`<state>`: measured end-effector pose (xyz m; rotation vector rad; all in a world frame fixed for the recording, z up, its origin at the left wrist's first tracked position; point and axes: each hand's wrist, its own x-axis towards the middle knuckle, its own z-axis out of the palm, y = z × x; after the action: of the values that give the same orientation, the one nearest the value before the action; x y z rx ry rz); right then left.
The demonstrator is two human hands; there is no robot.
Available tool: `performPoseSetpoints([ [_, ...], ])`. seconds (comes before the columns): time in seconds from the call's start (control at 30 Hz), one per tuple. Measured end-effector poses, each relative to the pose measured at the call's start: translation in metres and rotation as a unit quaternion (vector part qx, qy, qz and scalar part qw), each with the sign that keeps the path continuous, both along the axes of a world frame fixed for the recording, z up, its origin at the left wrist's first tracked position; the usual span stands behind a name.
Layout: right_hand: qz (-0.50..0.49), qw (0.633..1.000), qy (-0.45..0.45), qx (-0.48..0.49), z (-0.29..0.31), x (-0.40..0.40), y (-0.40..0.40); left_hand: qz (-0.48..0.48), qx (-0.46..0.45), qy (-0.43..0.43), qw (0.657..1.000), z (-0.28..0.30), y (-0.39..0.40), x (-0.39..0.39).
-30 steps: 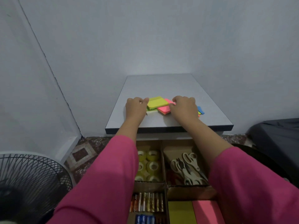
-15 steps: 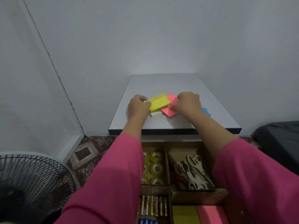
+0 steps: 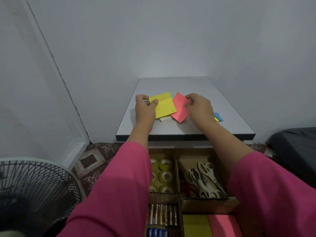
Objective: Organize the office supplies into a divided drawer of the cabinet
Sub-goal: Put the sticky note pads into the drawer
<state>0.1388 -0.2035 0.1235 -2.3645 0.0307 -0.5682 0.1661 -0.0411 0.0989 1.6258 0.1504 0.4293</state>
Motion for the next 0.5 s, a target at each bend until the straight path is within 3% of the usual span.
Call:
performPoseSetpoints([
  [0.17,0.032,0.993,0.003,0.116,0.015,-0.014,-0.005,0.025,-0.096,-0.03,0.995,0.004,0.007,-0.006],
  [0.33,0.059,0.99,0.024,0.13,0.024,-0.047,-0.029,0.015,-0.082,-0.073,0.994,0.011,-0.001,-0.037],
  [0.5,0.081,0.983,0.09,0.136,0.019,-0.1,-0.059,-0.075,-0.082,-0.083,0.99,0.001,-0.012,-0.094],
])
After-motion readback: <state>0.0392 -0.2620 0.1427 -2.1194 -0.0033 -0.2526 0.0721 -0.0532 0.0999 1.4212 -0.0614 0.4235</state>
